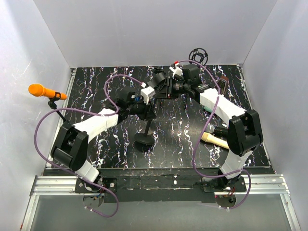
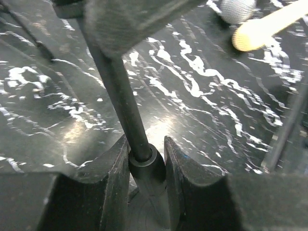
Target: Remove the microphone from the stand
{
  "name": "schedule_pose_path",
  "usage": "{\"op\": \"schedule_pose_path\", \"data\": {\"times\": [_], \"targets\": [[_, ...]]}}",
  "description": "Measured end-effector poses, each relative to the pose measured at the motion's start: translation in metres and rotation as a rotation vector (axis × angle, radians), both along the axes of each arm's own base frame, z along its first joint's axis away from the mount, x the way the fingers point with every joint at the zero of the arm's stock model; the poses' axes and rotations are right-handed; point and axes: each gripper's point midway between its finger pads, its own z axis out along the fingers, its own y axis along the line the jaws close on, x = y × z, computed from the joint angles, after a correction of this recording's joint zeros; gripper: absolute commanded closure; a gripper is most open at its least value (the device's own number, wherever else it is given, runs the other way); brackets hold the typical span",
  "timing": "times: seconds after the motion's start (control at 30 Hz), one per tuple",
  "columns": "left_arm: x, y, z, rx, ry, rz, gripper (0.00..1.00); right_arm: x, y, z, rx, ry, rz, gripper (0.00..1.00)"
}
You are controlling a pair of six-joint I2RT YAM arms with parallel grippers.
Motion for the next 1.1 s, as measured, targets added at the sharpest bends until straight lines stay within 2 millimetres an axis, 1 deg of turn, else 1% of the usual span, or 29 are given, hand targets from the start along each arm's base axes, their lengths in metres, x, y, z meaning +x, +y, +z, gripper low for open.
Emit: {"op": "schedule_pose_path", "data": {"times": [0.07,0.17,0.2,0.3,0.33,0.37,0.4,0.43,0.47,0.5,0.53,0.6,0.67,0.7,0.77,0.87,0.93,0.97,1.0,1.03,1.1], "targets": [[0.009,0.002,-0.001,0.078,-0.062,0.098,1.00,0.006,-0.002,-0.002,-0.026,-0.008,-0.040,0.99],[0.030,0.007,0.001,0.239,-0.240,0.314,1.00,0.017,-0.008,-0.002,-0.078,-0.008,-0.119,0.99],[0.034,0.006,0.002,0.272,-0.284,0.367,1.00,0.019,-0.010,-0.001,-0.098,-0.008,-0.142,0.99],[0.042,0.005,0.004,0.317,-0.366,0.441,0.99,0.024,-0.014,0.001,-0.140,-0.021,-0.189,0.99],[0.045,0.005,0.004,0.327,-0.388,0.448,0.86,0.026,-0.015,0.002,-0.147,-0.025,-0.200,0.99],[0.047,0.005,0.005,0.336,-0.403,0.449,0.71,0.026,-0.015,0.002,-0.151,-0.027,-0.206,0.99],[0.048,0.005,0.005,0.340,-0.413,0.446,0.51,0.027,-0.016,0.002,-0.152,-0.029,-0.209,0.99],[0.048,0.005,0.005,0.343,-0.418,0.437,0.38,0.027,-0.016,0.003,-0.152,-0.032,-0.211,0.99],[0.048,0.004,0.004,0.340,-0.415,0.417,0.29,0.026,-0.016,0.003,-0.150,-0.033,-0.207,0.99],[0.047,0.003,0.002,0.324,-0.396,0.394,0.24,0.025,-0.015,0.004,-0.144,-0.036,-0.197,0.99],[0.047,0.004,0.000,0.297,-0.361,0.363,0.22,0.023,-0.014,0.005,-0.137,-0.040,-0.186,0.99],[0.048,0.013,-0.007,0.242,-0.262,0.330,0.20,0.018,-0.011,0.008,-0.121,-0.055,-0.157,0.99],[0.049,0.025,-0.011,0.179,-0.153,0.314,0.24,0.014,-0.008,0.011,-0.102,-0.069,-0.124,0.99],[0.047,0.030,-0.013,0.146,-0.105,0.298,0.29,0.012,-0.006,0.013,-0.093,-0.072,-0.108,0.99],[0.043,0.036,-0.014,0.091,-0.038,0.270,0.40,0.008,-0.001,0.014,-0.083,-0.090,-0.081,0.99],[0.030,0.031,-0.014,0.026,0.023,0.199,0.59,0.005,0.002,0.014,-0.073,-0.102,-0.058,0.99],[0.020,0.023,-0.012,-0.006,0.049,0.145,0.76,0.004,0.002,0.015,-0.068,-0.102,-0.048,0.99],[0.018,0.021,-0.011,-0.014,0.043,0.119,0.93,0.004,0.002,0.015,-0.067,-0.102,-0.045,0.99],[0.014,0.019,-0.010,-0.023,0.050,0.097,1.00,0.003,0.003,0.015,-0.065,-0.101,-0.040,0.99],[0.011,0.016,-0.009,-0.033,0.045,0.065,1.00,0.003,0.003,0.016,-0.062,-0.107,-0.039,0.99],[0.006,0.014,-0.010,-0.035,0.067,0.053,1.00,0.002,0.003,0.016,-0.063,-0.102,-0.033,0.99]]}}
